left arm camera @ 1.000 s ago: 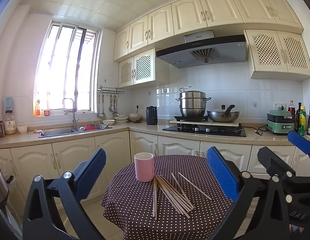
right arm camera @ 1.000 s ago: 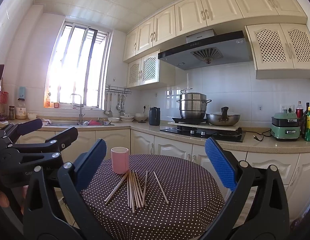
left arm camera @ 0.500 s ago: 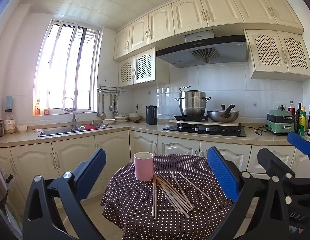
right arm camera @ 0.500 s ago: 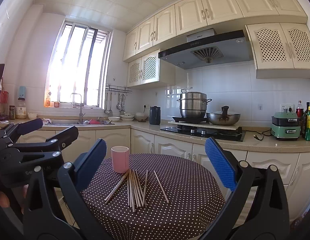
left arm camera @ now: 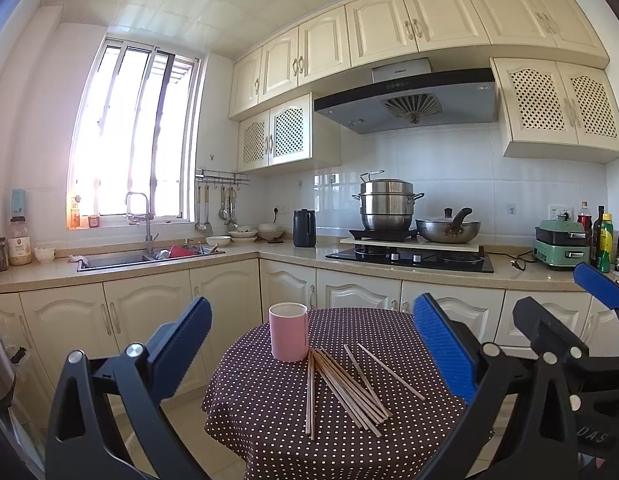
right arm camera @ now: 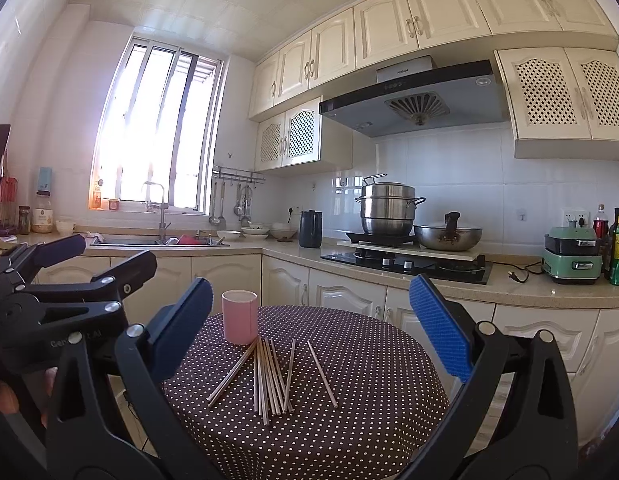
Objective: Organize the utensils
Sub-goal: 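Lower both grippers toward the wooden chopsticks beside the pink cup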
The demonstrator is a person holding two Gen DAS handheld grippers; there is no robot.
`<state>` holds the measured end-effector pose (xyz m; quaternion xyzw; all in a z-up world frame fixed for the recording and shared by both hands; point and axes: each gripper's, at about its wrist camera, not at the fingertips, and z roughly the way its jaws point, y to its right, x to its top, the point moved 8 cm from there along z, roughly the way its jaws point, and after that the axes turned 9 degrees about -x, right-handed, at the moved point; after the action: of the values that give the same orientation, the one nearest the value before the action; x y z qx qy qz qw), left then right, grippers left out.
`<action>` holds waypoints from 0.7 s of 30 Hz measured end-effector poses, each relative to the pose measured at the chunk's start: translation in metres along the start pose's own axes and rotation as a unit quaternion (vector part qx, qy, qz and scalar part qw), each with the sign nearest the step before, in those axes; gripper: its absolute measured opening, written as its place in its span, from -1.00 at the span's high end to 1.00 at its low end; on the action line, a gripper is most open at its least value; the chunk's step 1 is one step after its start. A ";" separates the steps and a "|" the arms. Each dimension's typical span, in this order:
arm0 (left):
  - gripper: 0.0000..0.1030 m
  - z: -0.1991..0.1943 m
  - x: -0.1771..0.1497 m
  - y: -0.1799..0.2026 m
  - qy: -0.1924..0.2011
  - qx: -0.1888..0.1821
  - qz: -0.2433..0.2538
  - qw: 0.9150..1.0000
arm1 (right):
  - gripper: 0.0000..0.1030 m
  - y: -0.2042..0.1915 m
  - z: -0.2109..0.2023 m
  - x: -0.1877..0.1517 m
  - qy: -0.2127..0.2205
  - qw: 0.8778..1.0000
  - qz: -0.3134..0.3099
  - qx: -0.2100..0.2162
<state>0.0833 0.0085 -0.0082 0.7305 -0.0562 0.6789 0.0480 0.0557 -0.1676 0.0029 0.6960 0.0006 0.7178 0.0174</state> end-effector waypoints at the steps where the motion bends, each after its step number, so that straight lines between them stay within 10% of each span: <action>1: -0.92 0.002 -0.001 -0.001 -0.001 0.001 0.000 1.000 | -0.88 -0.001 0.003 -0.001 -0.002 1.000 0.001 0.002; 21: -0.92 0.104 -0.044 -0.034 -0.102 -0.001 -0.021 0.995 | -0.88 -0.024 0.099 -0.043 -0.094 0.995 -0.028 0.028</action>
<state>0.1879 0.0277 -0.0597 0.7969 -0.0461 0.5997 0.0564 0.1566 -0.1471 -0.0373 0.7602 0.0380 0.6484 0.0179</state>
